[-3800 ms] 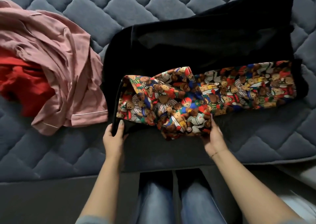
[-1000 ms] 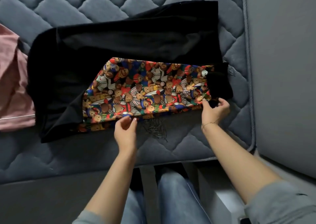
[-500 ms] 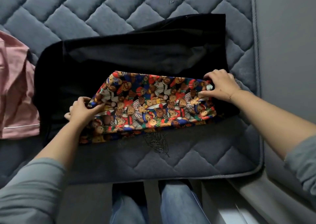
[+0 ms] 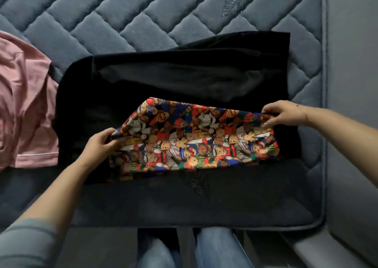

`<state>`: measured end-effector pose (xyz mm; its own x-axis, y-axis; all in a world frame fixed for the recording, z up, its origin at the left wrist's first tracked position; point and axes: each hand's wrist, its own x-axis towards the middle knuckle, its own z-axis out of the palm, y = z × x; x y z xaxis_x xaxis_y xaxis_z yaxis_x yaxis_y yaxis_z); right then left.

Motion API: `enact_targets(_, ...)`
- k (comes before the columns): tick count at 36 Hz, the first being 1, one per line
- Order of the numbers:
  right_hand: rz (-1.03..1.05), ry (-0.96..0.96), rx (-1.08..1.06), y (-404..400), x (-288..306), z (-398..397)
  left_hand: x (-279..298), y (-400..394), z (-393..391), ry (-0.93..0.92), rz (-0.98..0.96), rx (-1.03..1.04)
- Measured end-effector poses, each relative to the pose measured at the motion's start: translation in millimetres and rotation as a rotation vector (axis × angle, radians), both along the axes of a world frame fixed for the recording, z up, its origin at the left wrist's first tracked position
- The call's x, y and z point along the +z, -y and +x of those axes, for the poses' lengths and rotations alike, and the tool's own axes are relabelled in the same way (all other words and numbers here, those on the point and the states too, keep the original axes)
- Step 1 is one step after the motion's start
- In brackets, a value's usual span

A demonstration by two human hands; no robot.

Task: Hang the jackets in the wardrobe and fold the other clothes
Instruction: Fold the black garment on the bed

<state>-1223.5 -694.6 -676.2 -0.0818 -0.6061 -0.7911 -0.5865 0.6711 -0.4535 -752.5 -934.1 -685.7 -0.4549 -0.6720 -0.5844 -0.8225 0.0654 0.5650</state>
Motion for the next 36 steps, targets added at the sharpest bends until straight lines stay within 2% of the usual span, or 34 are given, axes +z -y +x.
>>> enact_targets(6,0.015,-0.404,0.071,-0.1,-11.0,26.3,-17.0,-22.4,-27.4,0.225,-0.260,0.085)
enact_targets(8,-0.114,-0.593,0.113,-6.2,-6.2,41.4,-14.6,-37.0,-38.1,0.242,-0.405,0.096)
enact_targets(10,-0.352,-0.688,0.025,-13.6,-0.1,69.4,-7.2,-57.2,-54.1,0.178,-0.550,0.077)
enact_targets(12,-0.562,-0.689,-0.014,-16.2,2.6,107.9,-5.3,-80.8,-72.7,0.087,-0.629,-0.039)
enact_targets(14,-0.628,-0.632,0.105,-12.7,-4.6,149.4,-10.9,-104.6,-92.0,0.039,-0.611,-0.226)
enact_targets(17,-0.577,-0.561,0.300,-7.7,-27.7,191.5,-33.8,-126.8,-101.0,0.127,-0.538,-0.450)
enact_targets(20,-0.479,-0.605,0.341,-24.3,-55.6,184.3,-64.5,-125.0,-74.9,0.244,-0.603,-0.575)
enact_targets(23,-0.512,-0.669,0.338,-51.9,-75.6,159.1,-84.7,-110.7,-44.7,0.224,-0.694,-0.604)
enact_targets(28,-0.493,-0.645,0.253,-75.5,-66.5,135.9,-73.7,-104.6,-42.4,0.130,-0.653,-0.490)
enact_targets(31,-0.500,-0.571,0.054,-67.1,-48.6,145.5,-51.1,-91.8,-45.4,-0.126,-0.584,-0.360)
enact_targets(34,-0.620,-0.522,-0.337,-38.2,-27.8,154.4,-22.4,-59.2,-60.6,-0.342,-0.563,-0.175)
enact_targets(36,-0.644,-0.456,-0.642,-7.8,-14.2,152.9,-4.3,-30.3,-80.5,-0.359,-0.591,-0.081)
